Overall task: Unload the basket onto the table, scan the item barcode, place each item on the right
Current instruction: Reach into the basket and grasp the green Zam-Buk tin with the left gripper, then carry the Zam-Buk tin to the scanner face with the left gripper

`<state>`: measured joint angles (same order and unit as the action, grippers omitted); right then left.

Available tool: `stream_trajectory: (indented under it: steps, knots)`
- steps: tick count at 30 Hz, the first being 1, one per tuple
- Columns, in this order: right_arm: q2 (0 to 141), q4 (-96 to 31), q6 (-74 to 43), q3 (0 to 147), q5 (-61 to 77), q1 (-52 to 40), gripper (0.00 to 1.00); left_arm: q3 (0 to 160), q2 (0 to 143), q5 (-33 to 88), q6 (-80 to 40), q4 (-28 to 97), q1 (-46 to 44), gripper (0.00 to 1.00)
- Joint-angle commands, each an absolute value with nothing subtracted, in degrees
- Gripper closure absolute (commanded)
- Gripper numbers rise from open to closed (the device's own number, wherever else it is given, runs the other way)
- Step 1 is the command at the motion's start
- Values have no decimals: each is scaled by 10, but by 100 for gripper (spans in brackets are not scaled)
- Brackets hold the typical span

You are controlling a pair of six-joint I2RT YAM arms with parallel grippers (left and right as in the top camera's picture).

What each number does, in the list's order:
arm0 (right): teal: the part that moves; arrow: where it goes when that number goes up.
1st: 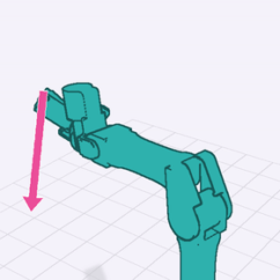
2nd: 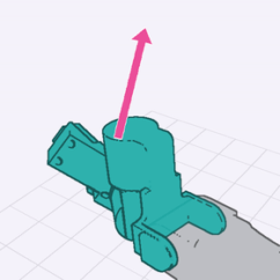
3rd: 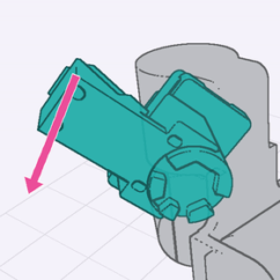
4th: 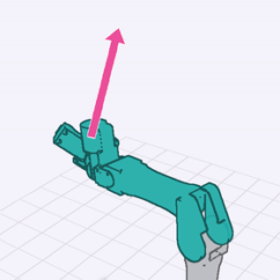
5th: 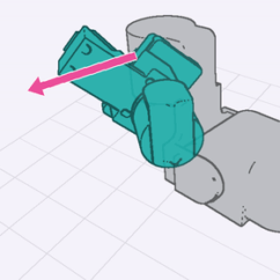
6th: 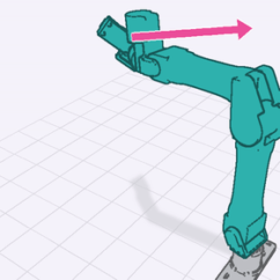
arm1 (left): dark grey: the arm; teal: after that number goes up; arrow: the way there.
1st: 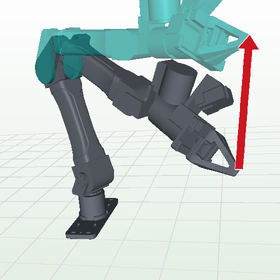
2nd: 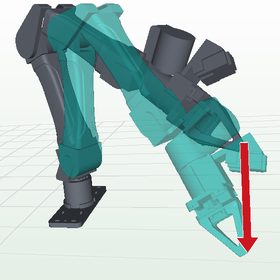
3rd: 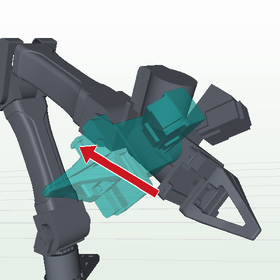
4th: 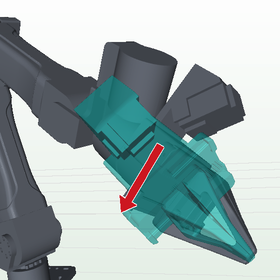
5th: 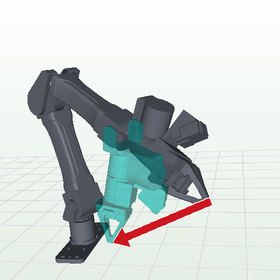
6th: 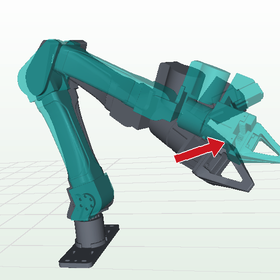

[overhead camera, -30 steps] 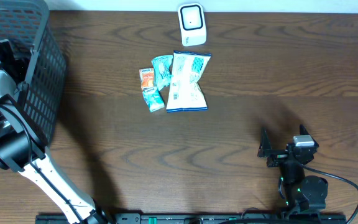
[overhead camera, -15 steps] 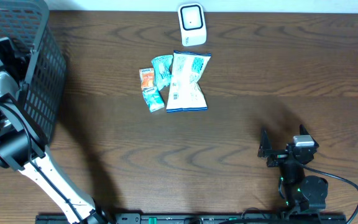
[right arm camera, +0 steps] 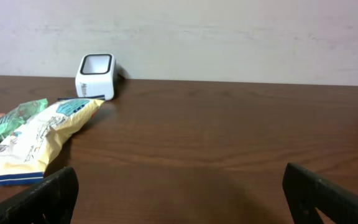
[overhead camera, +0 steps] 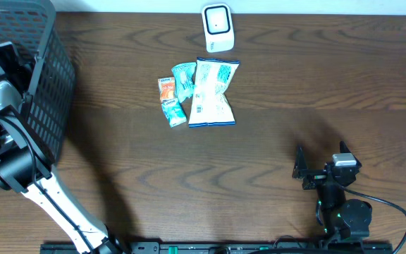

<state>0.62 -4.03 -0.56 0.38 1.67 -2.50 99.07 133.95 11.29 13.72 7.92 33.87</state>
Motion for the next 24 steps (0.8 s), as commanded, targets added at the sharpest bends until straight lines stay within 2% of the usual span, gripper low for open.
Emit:
stream_trajectory:
  steps: [1,7,16,18,24]
  knots:
    - [3,-43,-1,3,16,-31,1,981,1349,99,119,107,343,42]
    - [3,-43,-1,3,16,-31,1,981,1284,99,82,133,357,47]
    - [3,-43,-1,3,16,-31,1,981,1176,101,41,158,369,49]
    - [3,-43,-1,3,16,-31,1,981,1131,102,-2,157,369,49]
    - [3,-43,-1,3,16,-31,1,981,1036,205,-64,140,369,49]
